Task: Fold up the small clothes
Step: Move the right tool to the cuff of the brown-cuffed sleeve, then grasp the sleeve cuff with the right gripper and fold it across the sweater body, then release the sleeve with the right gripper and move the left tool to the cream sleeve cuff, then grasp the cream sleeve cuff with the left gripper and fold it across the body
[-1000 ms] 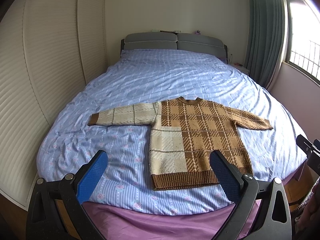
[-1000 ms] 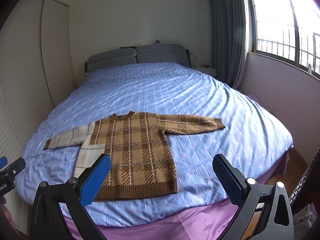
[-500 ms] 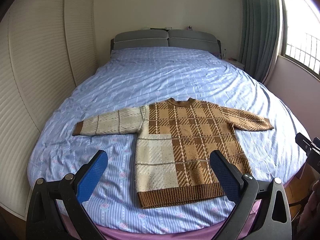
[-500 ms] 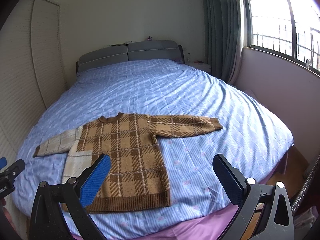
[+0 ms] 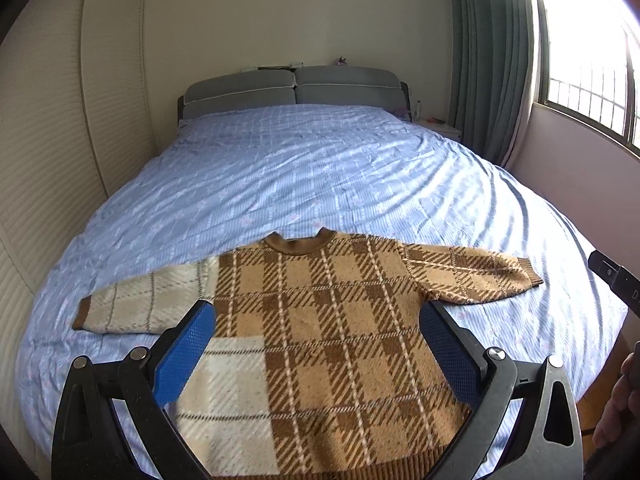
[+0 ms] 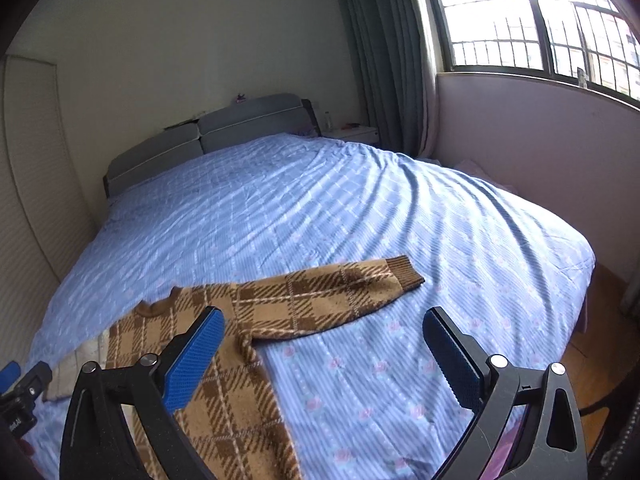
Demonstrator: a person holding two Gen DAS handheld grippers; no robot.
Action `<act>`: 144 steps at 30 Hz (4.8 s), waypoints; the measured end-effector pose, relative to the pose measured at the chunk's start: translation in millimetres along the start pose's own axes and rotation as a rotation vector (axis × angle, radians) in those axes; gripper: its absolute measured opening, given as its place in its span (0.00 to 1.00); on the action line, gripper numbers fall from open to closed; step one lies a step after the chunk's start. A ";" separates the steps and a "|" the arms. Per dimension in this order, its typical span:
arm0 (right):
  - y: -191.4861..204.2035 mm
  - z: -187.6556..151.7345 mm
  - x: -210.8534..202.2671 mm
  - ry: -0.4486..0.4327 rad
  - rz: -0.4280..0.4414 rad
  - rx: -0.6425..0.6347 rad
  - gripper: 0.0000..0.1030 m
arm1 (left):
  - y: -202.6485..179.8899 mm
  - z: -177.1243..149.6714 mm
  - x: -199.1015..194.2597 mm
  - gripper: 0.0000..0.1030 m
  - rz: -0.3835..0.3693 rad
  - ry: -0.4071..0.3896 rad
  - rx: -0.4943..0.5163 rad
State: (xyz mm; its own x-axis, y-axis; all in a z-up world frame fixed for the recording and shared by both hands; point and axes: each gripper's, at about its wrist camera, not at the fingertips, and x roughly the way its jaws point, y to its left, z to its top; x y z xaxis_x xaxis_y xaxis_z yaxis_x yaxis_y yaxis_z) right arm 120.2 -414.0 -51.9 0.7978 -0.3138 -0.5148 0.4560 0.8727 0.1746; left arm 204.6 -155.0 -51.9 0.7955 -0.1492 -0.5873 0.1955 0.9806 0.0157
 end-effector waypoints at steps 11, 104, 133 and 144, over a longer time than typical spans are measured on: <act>-83.1 6.5 131.4 0.102 -0.055 0.173 0.63 | -95.2 27.5 127.7 1.00 -0.053 0.011 0.049; 425.3 -205.2 74.4 0.224 0.424 -0.362 0.47 | 435.8 -149.4 112.0 0.82 0.256 0.160 -0.522; 436.0 -222.8 85.3 0.251 0.419 -0.357 0.47 | 507.4 -167.2 155.8 0.19 0.130 0.077 -0.903; 405.4 -193.7 79.3 0.237 0.415 -0.283 0.47 | 472.1 -116.0 104.5 0.11 0.161 0.026 -0.737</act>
State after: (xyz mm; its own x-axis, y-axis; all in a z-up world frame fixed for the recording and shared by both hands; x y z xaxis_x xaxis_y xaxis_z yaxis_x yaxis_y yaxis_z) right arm 291.9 -12.7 -184.5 0.7625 0.1418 -0.6313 -0.0272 0.9818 0.1878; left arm 313.6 307.0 -199.8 0.7661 -0.0030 -0.6427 -0.3633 0.8229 -0.4369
